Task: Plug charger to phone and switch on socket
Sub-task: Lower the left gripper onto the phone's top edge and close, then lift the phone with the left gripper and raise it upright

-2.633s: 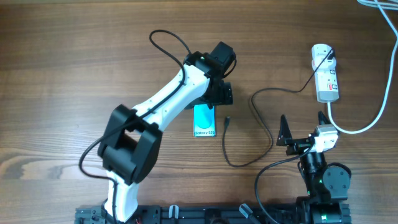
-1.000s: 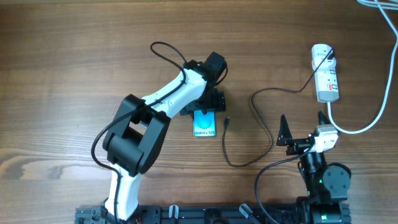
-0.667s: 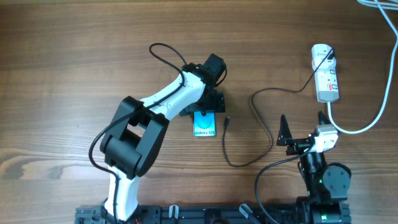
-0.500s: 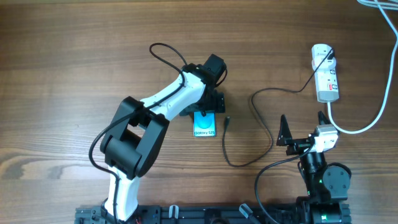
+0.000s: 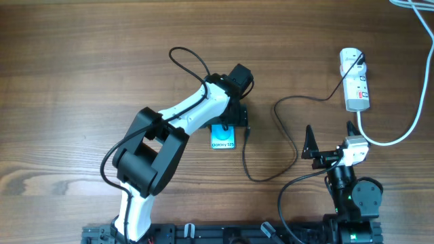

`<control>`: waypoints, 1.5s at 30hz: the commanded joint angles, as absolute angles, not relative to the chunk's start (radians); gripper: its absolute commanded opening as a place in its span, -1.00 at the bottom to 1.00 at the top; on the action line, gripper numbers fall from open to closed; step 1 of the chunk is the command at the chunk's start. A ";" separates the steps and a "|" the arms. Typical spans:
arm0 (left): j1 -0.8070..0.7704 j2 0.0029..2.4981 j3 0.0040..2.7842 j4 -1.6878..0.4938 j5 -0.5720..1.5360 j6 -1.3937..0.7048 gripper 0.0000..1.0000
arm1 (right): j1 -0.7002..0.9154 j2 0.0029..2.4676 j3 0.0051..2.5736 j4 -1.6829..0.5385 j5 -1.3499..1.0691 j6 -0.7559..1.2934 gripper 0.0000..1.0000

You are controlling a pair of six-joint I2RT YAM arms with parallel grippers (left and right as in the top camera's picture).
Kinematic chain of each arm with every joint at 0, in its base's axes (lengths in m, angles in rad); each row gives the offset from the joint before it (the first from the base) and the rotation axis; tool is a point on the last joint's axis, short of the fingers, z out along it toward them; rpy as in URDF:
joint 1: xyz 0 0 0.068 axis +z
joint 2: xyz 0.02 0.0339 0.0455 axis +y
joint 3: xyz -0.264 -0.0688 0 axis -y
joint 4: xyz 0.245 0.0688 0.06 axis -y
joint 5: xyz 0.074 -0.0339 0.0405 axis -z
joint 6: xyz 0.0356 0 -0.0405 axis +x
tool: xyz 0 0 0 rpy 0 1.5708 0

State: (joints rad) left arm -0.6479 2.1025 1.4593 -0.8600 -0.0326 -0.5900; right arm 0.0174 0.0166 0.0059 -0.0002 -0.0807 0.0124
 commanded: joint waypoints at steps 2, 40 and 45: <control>-0.654 2.144 1.421 -0.868 -0.007 -0.614 1.00 | 0.019 0.010 0.005 0.002 -0.067 0.001 1.00; -0.672 2.144 1.421 -0.891 -0.044 -0.614 0.60 | 0.019 0.010 0.005 0.002 -0.067 0.000 1.00; -0.672 2.143 1.421 -0.890 -0.043 -0.614 0.54 | 0.019 0.010 0.005 0.002 -0.067 0.000 1.00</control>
State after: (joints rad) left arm -0.6670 2.1025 1.4586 -0.8841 -0.0292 -0.6083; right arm 0.0174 0.0166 0.0063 -0.0002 -0.0807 0.0124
